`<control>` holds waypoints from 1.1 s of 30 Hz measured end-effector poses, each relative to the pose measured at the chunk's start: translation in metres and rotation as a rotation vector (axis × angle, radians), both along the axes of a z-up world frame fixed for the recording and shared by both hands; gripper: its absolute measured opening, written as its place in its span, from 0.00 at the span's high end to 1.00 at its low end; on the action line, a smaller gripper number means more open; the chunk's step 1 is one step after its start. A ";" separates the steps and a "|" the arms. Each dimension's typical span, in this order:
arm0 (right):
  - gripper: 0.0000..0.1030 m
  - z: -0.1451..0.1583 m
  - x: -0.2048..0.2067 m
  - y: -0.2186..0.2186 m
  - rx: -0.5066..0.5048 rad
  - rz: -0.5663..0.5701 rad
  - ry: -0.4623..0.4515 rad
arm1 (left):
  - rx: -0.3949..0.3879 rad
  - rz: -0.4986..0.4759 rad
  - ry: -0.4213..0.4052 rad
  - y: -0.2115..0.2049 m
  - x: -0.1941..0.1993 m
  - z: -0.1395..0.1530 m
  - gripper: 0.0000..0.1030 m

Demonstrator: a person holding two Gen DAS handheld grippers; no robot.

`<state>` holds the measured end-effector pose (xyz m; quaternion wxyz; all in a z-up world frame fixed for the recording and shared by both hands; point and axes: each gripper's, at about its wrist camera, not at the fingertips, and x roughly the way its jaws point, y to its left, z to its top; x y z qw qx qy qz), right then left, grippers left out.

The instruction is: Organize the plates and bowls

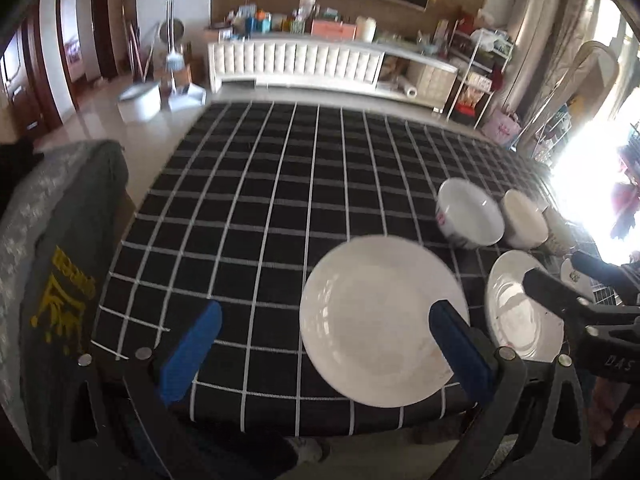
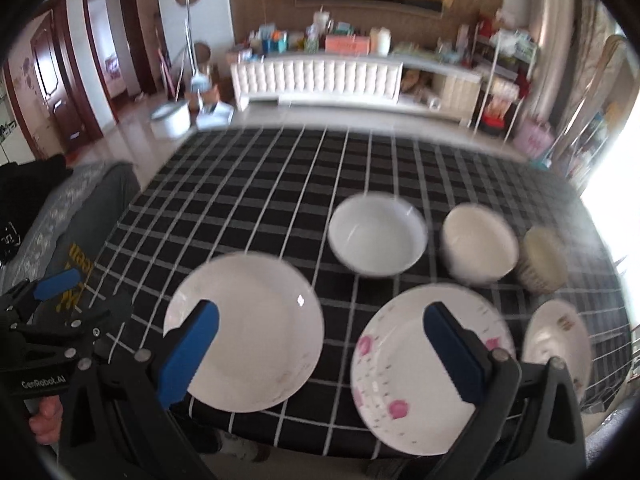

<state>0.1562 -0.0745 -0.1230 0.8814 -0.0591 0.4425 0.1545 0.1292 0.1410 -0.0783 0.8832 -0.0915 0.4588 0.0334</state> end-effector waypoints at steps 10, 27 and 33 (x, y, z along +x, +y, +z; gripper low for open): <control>0.18 -0.054 0.015 0.012 -0.013 0.016 0.199 | -0.066 -0.013 0.127 0.017 0.014 -0.048 0.22; 0.62 -0.096 0.033 0.003 -0.058 -0.020 0.279 | -0.053 -0.027 0.236 0.018 0.034 -0.098 0.79; 0.73 -0.098 0.032 -0.005 -0.016 -0.021 0.297 | -0.061 -0.039 0.247 0.014 0.039 -0.100 0.85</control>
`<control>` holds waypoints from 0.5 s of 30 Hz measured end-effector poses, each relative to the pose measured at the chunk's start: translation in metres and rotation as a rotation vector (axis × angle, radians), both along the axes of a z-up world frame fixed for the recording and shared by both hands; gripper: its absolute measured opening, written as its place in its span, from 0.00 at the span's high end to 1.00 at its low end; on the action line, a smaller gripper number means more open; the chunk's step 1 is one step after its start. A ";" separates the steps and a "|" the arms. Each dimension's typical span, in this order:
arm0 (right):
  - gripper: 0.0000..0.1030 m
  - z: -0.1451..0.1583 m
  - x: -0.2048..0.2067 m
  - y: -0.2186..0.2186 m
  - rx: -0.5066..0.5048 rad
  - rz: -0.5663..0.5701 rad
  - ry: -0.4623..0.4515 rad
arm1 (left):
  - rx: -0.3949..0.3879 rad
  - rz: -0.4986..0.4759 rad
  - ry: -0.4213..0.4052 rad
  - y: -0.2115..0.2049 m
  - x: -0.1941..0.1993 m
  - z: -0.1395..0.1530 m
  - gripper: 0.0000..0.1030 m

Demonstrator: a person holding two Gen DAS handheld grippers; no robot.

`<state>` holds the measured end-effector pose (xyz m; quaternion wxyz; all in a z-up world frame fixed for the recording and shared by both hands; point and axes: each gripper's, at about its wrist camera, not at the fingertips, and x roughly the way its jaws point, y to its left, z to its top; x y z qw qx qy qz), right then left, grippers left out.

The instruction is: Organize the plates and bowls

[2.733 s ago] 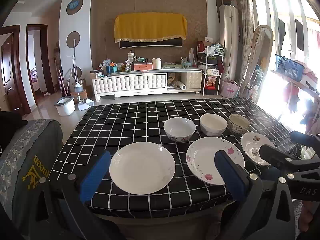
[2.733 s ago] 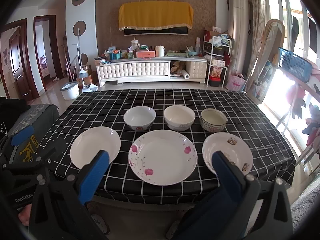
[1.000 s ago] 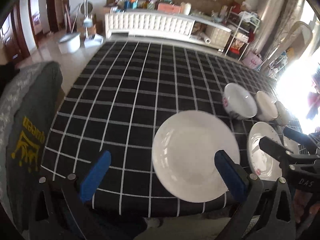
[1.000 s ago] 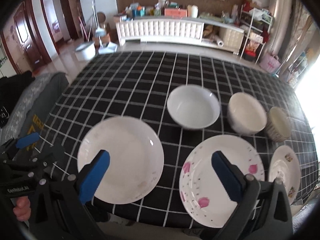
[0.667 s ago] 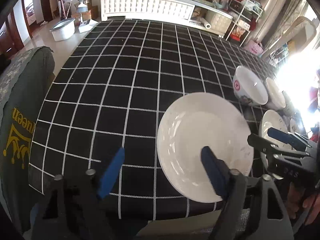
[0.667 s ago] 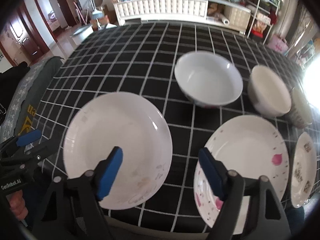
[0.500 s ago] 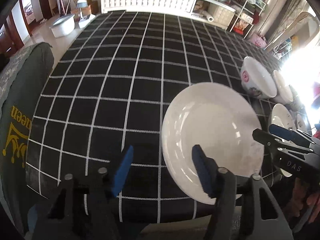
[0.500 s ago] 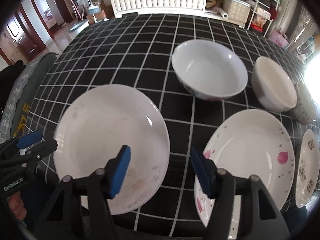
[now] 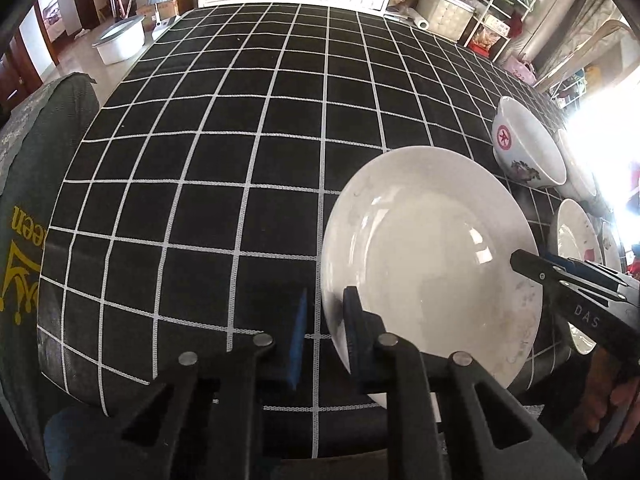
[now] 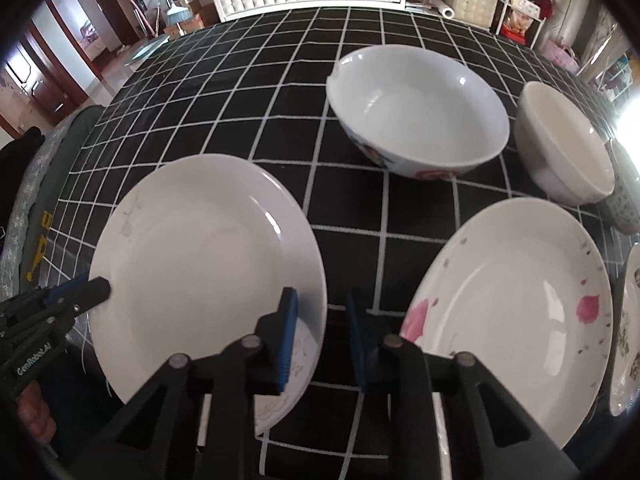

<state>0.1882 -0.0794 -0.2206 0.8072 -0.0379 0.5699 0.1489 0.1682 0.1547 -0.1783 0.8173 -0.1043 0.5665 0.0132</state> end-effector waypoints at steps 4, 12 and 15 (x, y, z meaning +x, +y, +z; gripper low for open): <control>0.79 0.001 -0.003 -0.002 0.026 0.002 0.007 | 0.005 -0.009 -0.005 -0.004 0.002 -0.001 0.90; 0.81 0.005 -0.005 0.003 0.027 0.023 -0.005 | 0.036 -0.008 0.001 -0.007 -0.004 0.001 0.90; 0.81 0.005 -0.004 0.008 0.020 0.029 -0.009 | 0.051 -0.005 -0.011 -0.009 -0.007 0.004 0.90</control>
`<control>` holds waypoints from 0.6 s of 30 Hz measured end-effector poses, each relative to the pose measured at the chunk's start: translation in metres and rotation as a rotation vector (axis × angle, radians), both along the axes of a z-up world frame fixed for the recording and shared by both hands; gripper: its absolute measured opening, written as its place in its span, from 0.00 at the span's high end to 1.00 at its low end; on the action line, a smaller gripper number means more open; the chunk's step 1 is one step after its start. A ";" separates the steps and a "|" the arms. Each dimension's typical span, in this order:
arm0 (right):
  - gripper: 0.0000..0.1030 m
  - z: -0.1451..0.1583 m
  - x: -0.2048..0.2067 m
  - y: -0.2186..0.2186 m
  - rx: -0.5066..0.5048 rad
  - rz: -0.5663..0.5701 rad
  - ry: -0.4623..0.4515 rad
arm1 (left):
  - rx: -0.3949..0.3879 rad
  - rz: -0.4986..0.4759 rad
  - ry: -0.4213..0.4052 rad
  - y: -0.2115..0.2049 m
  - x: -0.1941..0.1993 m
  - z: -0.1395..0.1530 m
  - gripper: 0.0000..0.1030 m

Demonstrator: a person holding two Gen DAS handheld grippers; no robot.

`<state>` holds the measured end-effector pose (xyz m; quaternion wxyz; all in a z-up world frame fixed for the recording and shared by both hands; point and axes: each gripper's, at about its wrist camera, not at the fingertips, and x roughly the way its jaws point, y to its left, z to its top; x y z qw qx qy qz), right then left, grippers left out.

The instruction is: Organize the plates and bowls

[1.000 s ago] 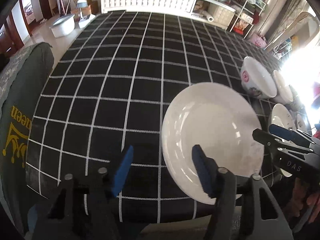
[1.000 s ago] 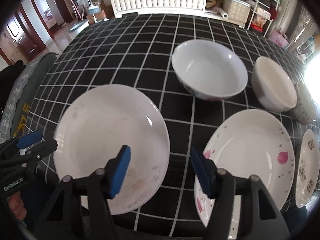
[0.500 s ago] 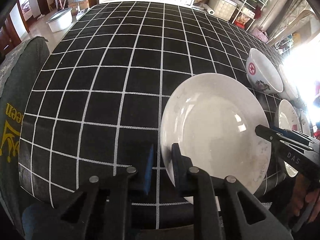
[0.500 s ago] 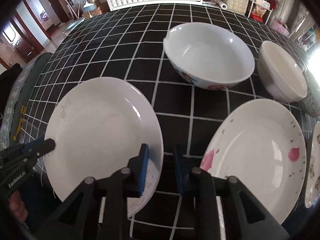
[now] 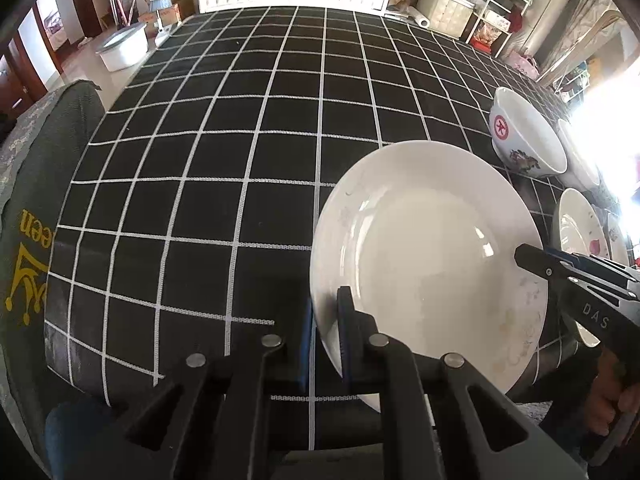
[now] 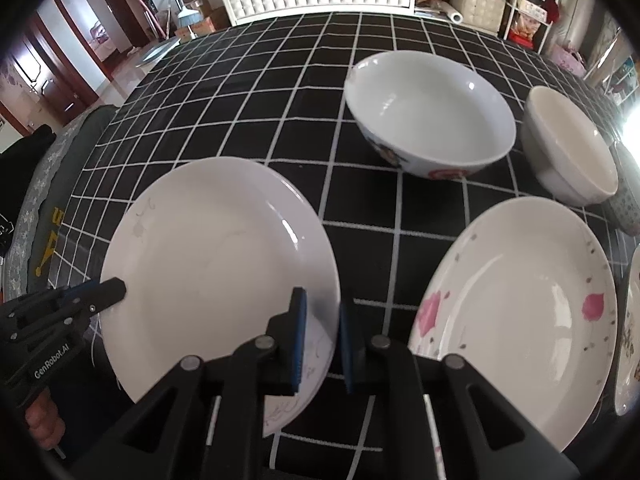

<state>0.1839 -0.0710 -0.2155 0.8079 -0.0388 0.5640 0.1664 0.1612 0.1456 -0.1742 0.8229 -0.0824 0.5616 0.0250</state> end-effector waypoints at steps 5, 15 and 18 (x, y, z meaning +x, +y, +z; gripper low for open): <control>0.81 -0.002 0.003 -0.001 0.010 -0.011 0.017 | 0.008 0.000 -0.001 -0.003 -0.006 0.001 0.90; 0.81 0.010 -0.005 -0.012 0.056 -0.005 -0.024 | 0.002 0.041 -0.005 -0.001 -0.014 0.009 0.90; 0.81 0.023 -0.009 -0.023 0.072 -0.009 -0.055 | -0.016 0.050 -0.033 -0.001 -0.022 0.025 0.90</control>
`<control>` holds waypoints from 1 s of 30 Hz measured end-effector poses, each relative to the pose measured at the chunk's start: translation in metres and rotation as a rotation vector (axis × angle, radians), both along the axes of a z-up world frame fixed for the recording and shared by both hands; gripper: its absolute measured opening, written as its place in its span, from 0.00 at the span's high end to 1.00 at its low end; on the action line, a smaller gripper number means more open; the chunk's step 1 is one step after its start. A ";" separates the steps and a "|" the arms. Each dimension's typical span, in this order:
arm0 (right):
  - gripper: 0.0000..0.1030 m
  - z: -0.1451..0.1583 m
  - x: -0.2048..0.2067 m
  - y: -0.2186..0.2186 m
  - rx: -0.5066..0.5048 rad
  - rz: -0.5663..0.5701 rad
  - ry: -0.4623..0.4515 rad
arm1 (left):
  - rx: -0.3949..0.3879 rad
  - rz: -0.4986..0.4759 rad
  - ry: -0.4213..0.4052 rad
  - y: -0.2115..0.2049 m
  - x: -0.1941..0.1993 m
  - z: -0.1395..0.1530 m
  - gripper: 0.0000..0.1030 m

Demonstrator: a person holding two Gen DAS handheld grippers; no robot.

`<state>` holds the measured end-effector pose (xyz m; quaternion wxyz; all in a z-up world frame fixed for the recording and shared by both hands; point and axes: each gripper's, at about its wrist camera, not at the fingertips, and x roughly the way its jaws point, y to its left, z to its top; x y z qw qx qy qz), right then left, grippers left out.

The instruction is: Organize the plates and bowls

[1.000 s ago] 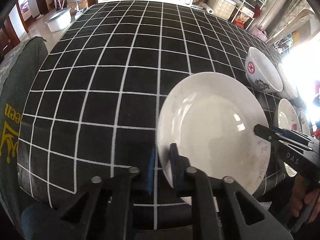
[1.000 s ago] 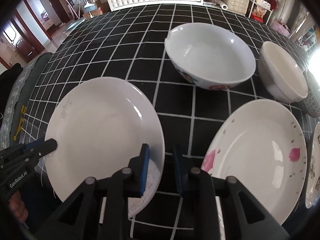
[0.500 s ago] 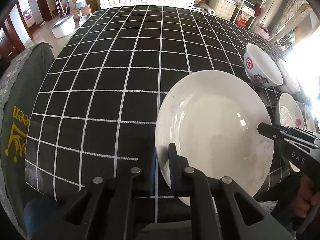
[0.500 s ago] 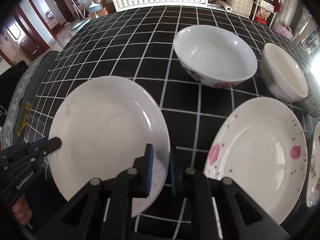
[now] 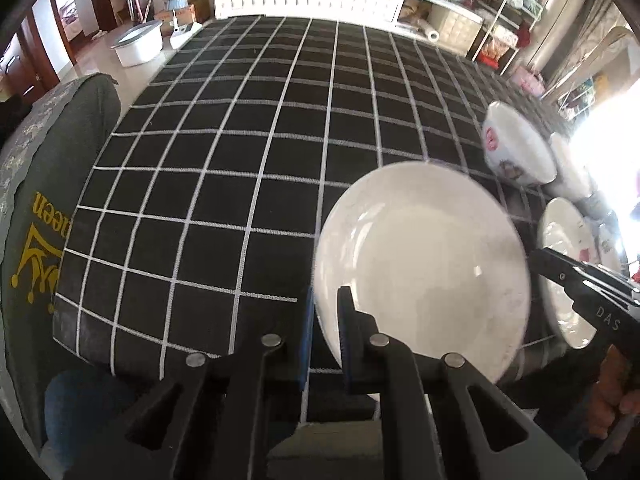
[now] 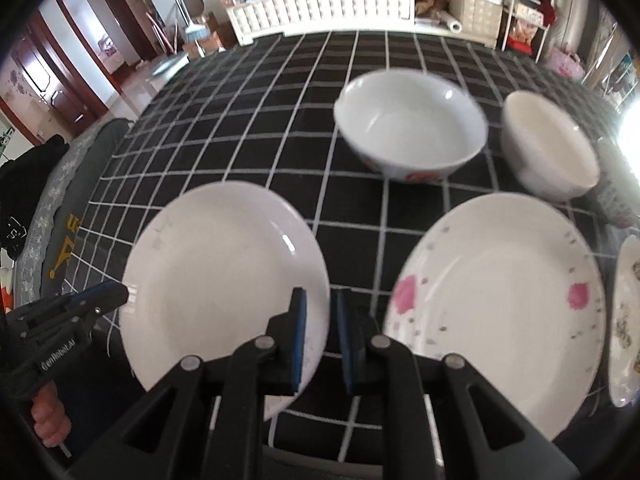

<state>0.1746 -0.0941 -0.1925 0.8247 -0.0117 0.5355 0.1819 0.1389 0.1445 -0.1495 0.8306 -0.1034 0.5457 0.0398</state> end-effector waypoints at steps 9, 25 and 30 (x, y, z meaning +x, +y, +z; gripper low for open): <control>0.81 0.024 -0.023 -0.055 0.098 -0.067 -0.052 | 0.020 -0.104 -0.061 -0.061 -0.012 0.043 0.90; 0.81 0.017 -0.030 -0.166 0.090 -0.225 -0.066 | -0.033 -0.285 -0.030 -0.178 0.012 0.040 0.90; 0.81 0.007 -0.023 -0.184 0.064 -0.234 -0.053 | -0.014 -0.300 0.003 -0.198 0.025 0.026 0.90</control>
